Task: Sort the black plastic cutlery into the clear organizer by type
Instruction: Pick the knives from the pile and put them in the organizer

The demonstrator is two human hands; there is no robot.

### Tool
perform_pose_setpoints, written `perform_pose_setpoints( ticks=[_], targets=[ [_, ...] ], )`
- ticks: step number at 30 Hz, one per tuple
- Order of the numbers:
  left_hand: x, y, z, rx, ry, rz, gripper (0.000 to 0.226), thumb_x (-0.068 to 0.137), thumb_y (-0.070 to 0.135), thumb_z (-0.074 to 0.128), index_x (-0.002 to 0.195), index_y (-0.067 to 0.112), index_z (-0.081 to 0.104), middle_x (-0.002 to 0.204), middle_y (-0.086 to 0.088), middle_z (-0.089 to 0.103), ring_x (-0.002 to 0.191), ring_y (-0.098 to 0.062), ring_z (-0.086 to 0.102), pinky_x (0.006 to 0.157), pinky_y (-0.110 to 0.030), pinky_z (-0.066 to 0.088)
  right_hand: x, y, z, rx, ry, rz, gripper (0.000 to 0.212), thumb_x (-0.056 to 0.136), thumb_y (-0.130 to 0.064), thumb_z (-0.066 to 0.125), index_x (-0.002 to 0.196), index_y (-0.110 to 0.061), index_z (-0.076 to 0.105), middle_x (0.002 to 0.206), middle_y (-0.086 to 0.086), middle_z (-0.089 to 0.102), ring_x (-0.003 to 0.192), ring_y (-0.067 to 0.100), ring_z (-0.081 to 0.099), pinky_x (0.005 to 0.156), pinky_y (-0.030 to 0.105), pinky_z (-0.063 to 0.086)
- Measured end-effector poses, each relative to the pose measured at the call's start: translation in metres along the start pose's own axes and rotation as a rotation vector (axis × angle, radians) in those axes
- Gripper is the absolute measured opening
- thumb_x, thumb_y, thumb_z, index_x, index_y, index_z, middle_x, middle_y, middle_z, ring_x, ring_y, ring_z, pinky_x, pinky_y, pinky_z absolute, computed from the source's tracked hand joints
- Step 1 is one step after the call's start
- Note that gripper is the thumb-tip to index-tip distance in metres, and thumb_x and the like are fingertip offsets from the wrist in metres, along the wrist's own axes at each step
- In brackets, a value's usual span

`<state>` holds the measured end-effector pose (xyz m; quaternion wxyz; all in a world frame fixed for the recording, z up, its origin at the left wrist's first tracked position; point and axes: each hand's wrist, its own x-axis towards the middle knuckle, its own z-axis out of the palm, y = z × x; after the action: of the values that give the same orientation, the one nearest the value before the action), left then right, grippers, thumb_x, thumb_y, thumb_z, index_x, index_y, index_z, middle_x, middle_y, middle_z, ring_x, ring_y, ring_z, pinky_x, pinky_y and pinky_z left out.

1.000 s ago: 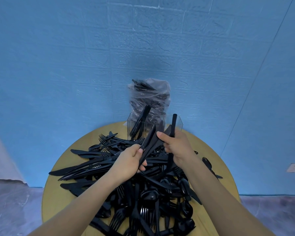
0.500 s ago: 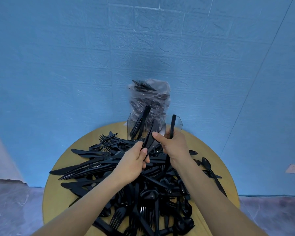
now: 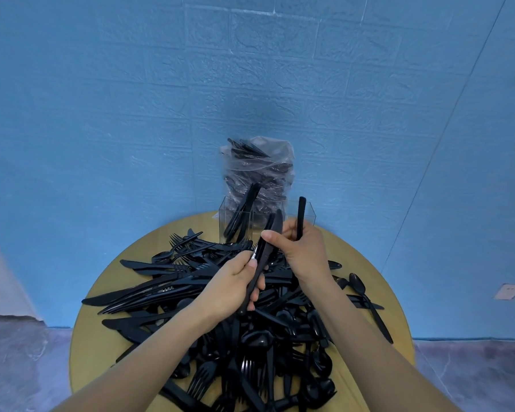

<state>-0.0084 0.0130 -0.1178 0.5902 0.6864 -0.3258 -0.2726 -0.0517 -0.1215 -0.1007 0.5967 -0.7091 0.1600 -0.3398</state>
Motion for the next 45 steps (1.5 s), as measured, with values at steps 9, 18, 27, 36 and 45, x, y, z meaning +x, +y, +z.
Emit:
perform_pose_setpoints(
  ticks=[9, 18, 27, 36, 45],
  targets=[
    [-0.001, -0.001, 0.001, 0.077, -0.049, 0.105, 0.024, 0.101, 0.026, 0.036, 0.090, 0.006, 0.044, 0.070, 0.002, 0.052, 0.051, -0.008, 0.041, 0.047, -0.023, 0.039, -0.004, -0.003, 0.000, -0.088, 0.030, 0.011, 0.038, 0.072, -0.024, 0.080, 0.078, -0.020, 0.043, 0.073, -0.003, 0.040, 0.066, 0.011, 0.040, 0.062, 0.023, 0.037],
    [0.002, -0.005, -0.003, 0.110, 0.006, 0.068, 0.029, 0.102, 0.021, 0.035, 0.106, -0.005, 0.046, 0.070, 0.001, 0.053, 0.053, -0.010, 0.046, 0.047, -0.022, 0.040, -0.007, 0.002, -0.015, -0.086, -0.116, 0.061, 0.007, 0.092, -0.010, 0.059, 0.085, -0.009, 0.059, 0.049, -0.014, 0.055, 0.041, -0.003, 0.044, 0.047, 0.011, 0.034],
    [0.004, -0.006, -0.011, 0.043, 0.055, -0.083, 0.022, 0.103, 0.019, 0.032, 0.097, 0.009, 0.051, 0.084, -0.008, 0.063, 0.068, -0.016, 0.065, 0.068, -0.029, 0.056, -0.003, -0.003, -0.042, -0.089, -0.056, 0.048, 0.018, 0.091, -0.007, 0.060, 0.074, -0.014, 0.058, 0.061, -0.002, 0.052, 0.042, -0.001, 0.038, 0.050, 0.017, 0.031],
    [-0.004, 0.006, 0.003, 0.001, -0.078, 0.021, 0.031, 0.103, 0.025, 0.028, 0.108, 0.005, 0.051, 0.066, -0.001, 0.052, 0.047, -0.009, 0.044, 0.050, -0.022, 0.040, 0.001, -0.010, -0.025, 0.013, -0.054, 0.059, 0.018, 0.092, -0.006, 0.058, 0.076, -0.014, 0.056, 0.041, -0.017, 0.044, 0.037, -0.002, 0.036, 0.043, 0.011, 0.030],
    [-0.005, 0.008, 0.002, -0.064, -0.048, -0.004, 0.035, 0.103, 0.029, 0.029, 0.109, 0.006, 0.055, 0.062, 0.003, 0.038, 0.044, -0.006, 0.029, 0.043, -0.017, 0.027, 0.002, -0.015, -0.018, -0.062, -0.060, 0.017, 0.015, 0.090, -0.016, 0.063, 0.076, -0.017, 0.058, 0.050, -0.016, 0.050, 0.041, -0.003, 0.044, 0.050, 0.013, 0.032]
  ],
)
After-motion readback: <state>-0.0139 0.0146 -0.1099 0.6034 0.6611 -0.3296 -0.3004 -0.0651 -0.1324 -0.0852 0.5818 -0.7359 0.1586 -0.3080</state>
